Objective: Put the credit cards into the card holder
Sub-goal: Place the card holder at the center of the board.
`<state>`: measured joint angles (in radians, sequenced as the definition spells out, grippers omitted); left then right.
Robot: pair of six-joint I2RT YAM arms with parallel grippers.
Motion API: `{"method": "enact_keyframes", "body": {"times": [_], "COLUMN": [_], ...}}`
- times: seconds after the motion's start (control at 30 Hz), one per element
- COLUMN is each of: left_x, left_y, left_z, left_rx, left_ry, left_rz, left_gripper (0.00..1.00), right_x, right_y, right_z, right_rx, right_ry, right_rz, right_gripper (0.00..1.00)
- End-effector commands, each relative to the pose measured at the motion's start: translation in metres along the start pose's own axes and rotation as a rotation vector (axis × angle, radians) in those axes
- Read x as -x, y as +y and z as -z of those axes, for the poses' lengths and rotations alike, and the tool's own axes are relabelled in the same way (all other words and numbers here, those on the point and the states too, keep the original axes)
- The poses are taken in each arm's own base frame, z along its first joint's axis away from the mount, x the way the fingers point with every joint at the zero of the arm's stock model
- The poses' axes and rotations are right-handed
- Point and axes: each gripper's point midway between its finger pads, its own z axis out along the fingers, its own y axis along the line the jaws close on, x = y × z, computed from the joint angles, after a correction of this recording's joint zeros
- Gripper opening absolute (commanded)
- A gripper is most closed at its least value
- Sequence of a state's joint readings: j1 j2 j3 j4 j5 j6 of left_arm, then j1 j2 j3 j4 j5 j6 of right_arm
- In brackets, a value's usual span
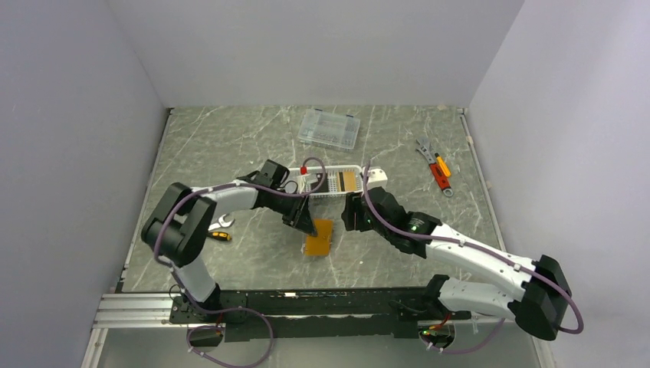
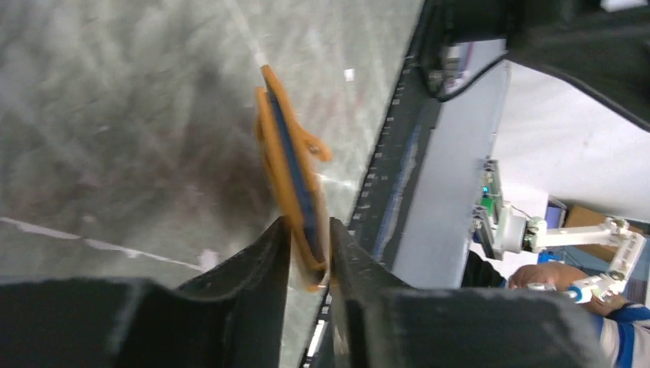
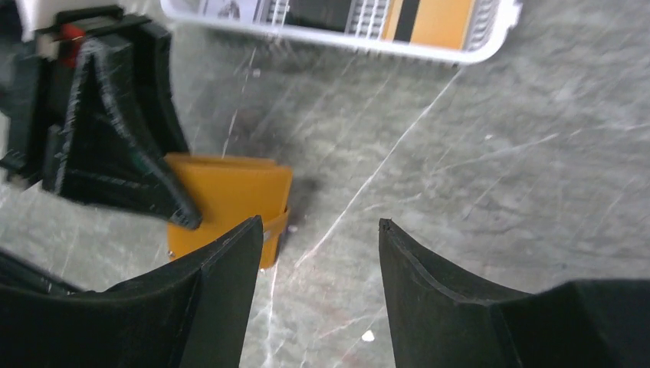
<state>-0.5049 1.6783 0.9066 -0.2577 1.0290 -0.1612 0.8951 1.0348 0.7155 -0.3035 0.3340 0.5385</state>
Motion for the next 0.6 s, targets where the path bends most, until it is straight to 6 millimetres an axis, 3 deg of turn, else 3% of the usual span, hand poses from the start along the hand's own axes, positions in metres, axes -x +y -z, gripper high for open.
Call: {"method": "enact_keyframes", "body": {"times": [0.0,0.17,0.23,0.33,0.57], "left_x": [-0.008,-0.009,-0.004,0.004,-0.001], "left_y": [0.033,0.043,0.041,0.043,0.031], "left_z": [-0.012,-0.007,0.0,0.017,0.061], "left_rx": [0.067,0.121,0.134,0.19,0.277], "left_ry": [0.013,0.006,-0.015,-0.026,0.005], "left_rz": [0.006,-0.019,-0.032,-0.052,-0.192], "left_gripper": [0.34,0.76,0.86,0.95,0.93], "right_x": [-0.017,-0.033,-0.039,-0.046,-0.063], "right_y": [0.016,0.021,0.026,0.032,0.05], "right_z": [-0.004,-0.011,-0.015,-0.025,-0.051], "right_rx": [0.064,0.086,0.098,0.104,0.049], "right_ry": [0.094,0.165,0.194,0.235,0.311], "right_rz": [-0.045,-0.034,-0.031,-0.018,0.101], "right_gripper": [0.61,0.67,0.68,0.7,0.73]}}
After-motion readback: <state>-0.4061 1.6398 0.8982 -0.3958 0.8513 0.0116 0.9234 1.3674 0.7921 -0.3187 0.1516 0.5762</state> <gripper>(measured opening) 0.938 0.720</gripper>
